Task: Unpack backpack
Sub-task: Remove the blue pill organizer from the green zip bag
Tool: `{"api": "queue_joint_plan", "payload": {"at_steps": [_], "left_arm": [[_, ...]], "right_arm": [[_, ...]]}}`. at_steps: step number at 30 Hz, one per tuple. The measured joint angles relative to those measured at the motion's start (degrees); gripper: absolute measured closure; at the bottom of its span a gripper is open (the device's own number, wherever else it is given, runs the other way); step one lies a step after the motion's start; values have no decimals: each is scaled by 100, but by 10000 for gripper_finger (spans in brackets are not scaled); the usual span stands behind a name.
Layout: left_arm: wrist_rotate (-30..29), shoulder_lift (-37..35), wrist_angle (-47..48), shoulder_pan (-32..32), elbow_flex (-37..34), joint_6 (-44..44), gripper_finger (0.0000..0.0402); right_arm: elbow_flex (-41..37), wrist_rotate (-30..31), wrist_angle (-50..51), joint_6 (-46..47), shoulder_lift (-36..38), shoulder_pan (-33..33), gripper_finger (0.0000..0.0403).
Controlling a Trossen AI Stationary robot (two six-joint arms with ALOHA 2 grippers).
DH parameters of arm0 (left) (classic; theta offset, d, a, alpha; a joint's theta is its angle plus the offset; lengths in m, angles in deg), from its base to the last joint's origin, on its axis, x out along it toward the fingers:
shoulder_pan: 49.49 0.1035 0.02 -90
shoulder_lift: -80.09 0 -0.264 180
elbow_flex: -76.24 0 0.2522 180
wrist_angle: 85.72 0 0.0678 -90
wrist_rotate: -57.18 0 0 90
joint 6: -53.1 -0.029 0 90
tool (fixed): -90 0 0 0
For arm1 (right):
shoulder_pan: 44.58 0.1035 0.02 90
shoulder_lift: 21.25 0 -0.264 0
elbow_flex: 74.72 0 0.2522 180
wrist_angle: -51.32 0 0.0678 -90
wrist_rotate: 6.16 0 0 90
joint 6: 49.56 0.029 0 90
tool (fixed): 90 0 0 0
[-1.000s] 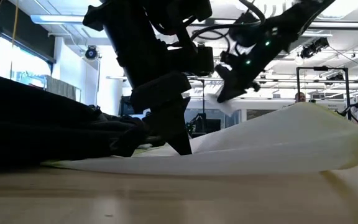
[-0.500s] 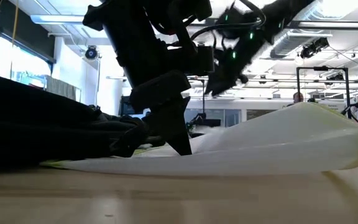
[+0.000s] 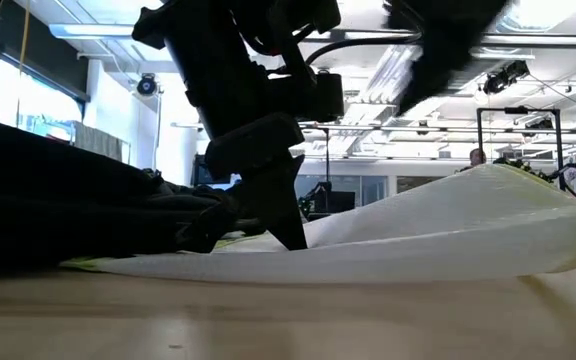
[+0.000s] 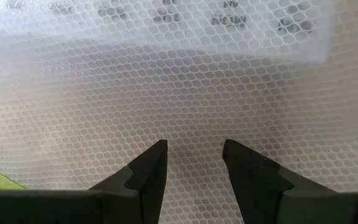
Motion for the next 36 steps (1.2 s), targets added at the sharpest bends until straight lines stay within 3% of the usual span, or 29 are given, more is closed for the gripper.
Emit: {"api": "queue_joint_plan", "payload": {"at_steps": [3, 7, 12, 15, 19, 24, 27, 32, 36], "left_arm": [[53, 0, 4, -3, 0, 4, 257], [55, -2, 2, -5, 0, 7, 257], [64, -2, 2, -5, 0, 13, 257], [66, -4, -5, -5, 0, 11, 257], [-9, -69, 228, -7, 18, 0, 257], [-990, -199, 829, -7, 37, 117, 257], [-1275, -199, 1000, 54, 8, 160, 257], [-1019, -197, 418, 118, -28, 76, 257], [-288, -197, -569, 94, -28, -311, 257]], "right_arm": [[-632, -14, -478, 935, -24, 1038, 183], [-1594, 142, -2203, 2217, -26, 2174, 183], [-2377, 961, -4132, 2473, -283, 2982, 183], [-2461, 1038, -4858, 2333, -573, 3086, 183], [-2408, 1173, -4823, 2153, -931, 3018, 183], [-2382, 2000, -4720, 2235, -1232, 2824, 183], [-2382, 2239, -4732, 2247, -1253, 2687, 183], [-2382, 2179, -4545, 2486, -1257, 2482, 183], [-2380, 1961, -4198, 2662, -1257, 2445, 183]]}}
